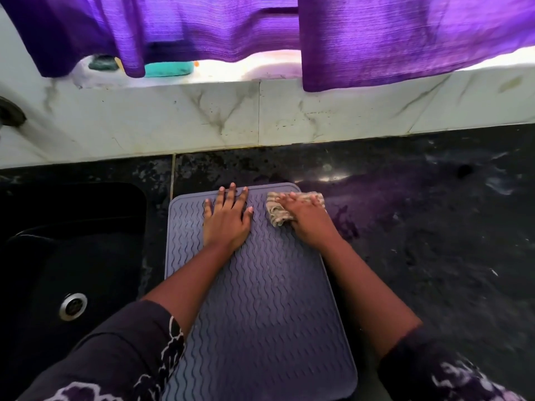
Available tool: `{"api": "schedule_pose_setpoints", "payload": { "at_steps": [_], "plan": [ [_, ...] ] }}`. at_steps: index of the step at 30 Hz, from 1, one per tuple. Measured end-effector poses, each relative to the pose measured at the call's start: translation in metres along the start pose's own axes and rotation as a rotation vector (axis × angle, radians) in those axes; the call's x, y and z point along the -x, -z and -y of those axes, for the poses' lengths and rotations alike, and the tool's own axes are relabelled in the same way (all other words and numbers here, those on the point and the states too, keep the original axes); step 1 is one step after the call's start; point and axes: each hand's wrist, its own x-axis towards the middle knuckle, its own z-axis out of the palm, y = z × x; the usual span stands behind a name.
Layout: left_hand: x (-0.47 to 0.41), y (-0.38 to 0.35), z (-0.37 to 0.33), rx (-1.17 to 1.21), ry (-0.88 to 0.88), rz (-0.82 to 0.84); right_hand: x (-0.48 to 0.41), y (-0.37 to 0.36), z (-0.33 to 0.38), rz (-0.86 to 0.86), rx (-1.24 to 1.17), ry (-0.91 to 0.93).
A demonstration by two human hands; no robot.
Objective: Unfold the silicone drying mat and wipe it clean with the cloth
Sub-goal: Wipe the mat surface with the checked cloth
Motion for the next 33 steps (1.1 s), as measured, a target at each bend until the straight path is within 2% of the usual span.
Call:
{"api": "schedule_pose_setpoints", "payload": {
  "at_steps": [7, 9, 11, 14, 18, 21, 23, 24, 26, 27, 28, 31, 33],
  "plan": [
    [0.000, 0.001, -0.001, -0.007, -0.006, 0.003, 0.064, 0.016, 0.017, 0.024, 0.002, -0.055],
    [0.000, 0.000, 0.000, -0.004, -0.011, 0.006, 0.042, 0.028, 0.018, -0.082, -0.050, -0.120],
    [0.001, 0.000, 0.000, -0.007, -0.009, 0.002, 0.012, 0.025, 0.017, -0.176, -0.022, -0.101],
    [0.000, 0.000, -0.001, -0.015, -0.004, 0.000, -0.006, 0.000, 0.013, -0.049, 0.022, -0.057],
    [0.000, 0.000, 0.000, -0.010, 0.001, 0.001, 0.038, -0.011, 0.006, -0.006, -0.040, -0.006],
    [0.000, -0.001, -0.001, -0.011, 0.001, -0.001, 0.074, -0.007, 0.005, 0.097, -0.033, 0.053],
    [0.001, 0.000, -0.001, -0.007, -0.001, 0.000, 0.079, 0.008, 0.001, 0.128, -0.046, 0.030],
    [0.001, 0.000, -0.001, -0.008, -0.003, 0.002, 0.073, 0.018, 0.002, 0.108, -0.064, -0.011],
    [0.001, 0.001, -0.001, -0.006, -0.005, 0.006, 0.050, 0.033, 0.003, -0.081, -0.141, -0.064],
    [0.001, 0.001, -0.001, -0.005, -0.005, 0.006, 0.035, 0.035, 0.005, -0.181, -0.145, -0.048],
    [0.002, 0.001, -0.001, -0.007, -0.007, 0.005, 0.020, 0.033, 0.008, -0.213, -0.113, -0.022],
    [0.001, 0.001, -0.002, -0.017, -0.006, 0.004, -0.001, 0.009, 0.013, -0.025, 0.002, 0.037],
    [0.000, 0.001, -0.002, -0.018, 0.001, 0.003, 0.011, -0.003, 0.008, 0.012, 0.006, 0.034]
  ]
}}
